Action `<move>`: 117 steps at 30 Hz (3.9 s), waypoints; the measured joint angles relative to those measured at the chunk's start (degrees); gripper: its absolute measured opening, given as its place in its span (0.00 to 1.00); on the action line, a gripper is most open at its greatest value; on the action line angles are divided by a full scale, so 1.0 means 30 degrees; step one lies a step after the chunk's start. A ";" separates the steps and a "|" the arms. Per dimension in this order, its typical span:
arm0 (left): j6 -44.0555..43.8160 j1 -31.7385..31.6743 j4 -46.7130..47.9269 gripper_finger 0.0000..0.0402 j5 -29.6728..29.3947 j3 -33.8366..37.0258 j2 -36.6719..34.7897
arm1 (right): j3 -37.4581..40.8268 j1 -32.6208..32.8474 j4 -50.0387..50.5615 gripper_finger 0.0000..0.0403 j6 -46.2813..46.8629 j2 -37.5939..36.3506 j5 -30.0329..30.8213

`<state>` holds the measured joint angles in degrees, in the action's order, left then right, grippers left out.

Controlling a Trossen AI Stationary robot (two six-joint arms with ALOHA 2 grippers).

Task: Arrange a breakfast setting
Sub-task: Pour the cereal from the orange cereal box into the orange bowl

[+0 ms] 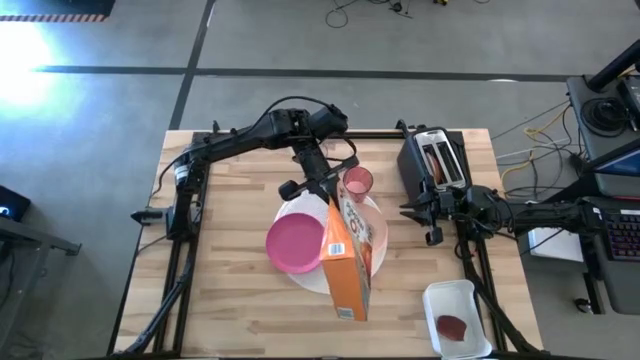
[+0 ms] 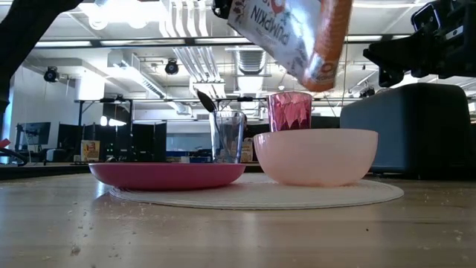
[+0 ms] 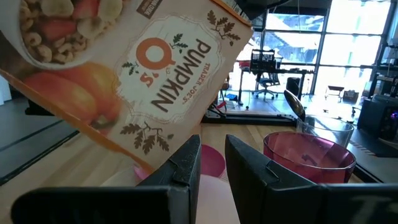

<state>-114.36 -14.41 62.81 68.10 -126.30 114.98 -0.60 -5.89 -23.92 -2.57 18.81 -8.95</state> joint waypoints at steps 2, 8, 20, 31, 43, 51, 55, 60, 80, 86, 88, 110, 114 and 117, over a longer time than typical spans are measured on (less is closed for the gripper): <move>-0.0999 0.0000 0.0010 0.00 0.0007 -0.0293 0.0000 | 0.0000 0.0000 0.0007 0.16 0.0000 0.0000 0.0000; -0.2423 0.0000 0.0414 0.00 0.0033 -0.1358 -0.0007 | 0.0000 0.0000 0.0007 0.16 0.0000 0.0000 0.0000; -0.3127 -0.0842 0.0684 0.00 0.1076 -0.1113 0.0178 | 0.0000 0.0000 0.0017 0.16 0.0000 0.0000 0.0000; -0.3083 -0.1304 0.0098 0.00 0.1989 -0.1085 0.0612 | 0.0000 0.0000 0.0022 0.16 0.0000 -0.0007 0.0000; -0.3076 -0.1304 0.0050 0.00 0.2041 -0.1078 0.0612 | 0.0000 0.0000 0.0022 0.16 0.0000 -0.0007 0.0000; -0.3068 -0.1304 0.0050 0.00 0.2033 -0.1078 0.0612 | 0.0000 0.0000 0.0022 0.16 0.0000 -0.0007 0.0000; -0.3068 -0.1282 0.0036 0.00 0.2035 -0.1078 0.0612 | 0.0000 0.0000 0.0029 0.16 0.0000 -0.0007 0.0000; -0.3338 -0.1268 0.0036 0.00 0.2004 -0.1078 0.0612 | 0.0000 0.0000 0.0027 0.16 0.0000 -0.0007 0.0000; -0.4141 -0.1260 -0.0018 0.00 0.1472 -0.1063 0.0612 | 0.0000 0.0000 0.0023 0.16 0.0000 -0.0007 0.0000; -0.4581 -0.1265 0.0477 0.00 0.1464 -0.1056 0.0612 | 0.0000 0.0000 0.0025 0.16 0.0000 -0.0007 0.0000; -0.4367 -0.1260 0.0423 0.00 0.1479 -0.1056 0.0612 | 0.0000 0.0000 0.0022 0.16 0.0000 -0.0007 0.0000; -0.3906 -0.1362 0.0677 0.00 0.0964 -0.0706 0.0627 | 0.0000 0.0000 0.0029 0.16 0.0000 0.0022 0.0000; -0.3906 -0.1362 0.0616 0.00 0.0969 -0.0627 0.0627 | 0.0000 0.0000 0.0029 0.16 0.0000 0.0022 0.0000; -0.3906 -0.1362 0.0618 0.00 0.0962 -0.0597 0.0627 | 0.0000 0.0000 0.0029 0.16 0.0000 0.0022 0.0000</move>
<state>-126.08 -18.50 64.66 70.98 -128.09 116.86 -0.60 -5.89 -23.83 -2.57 18.87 -8.95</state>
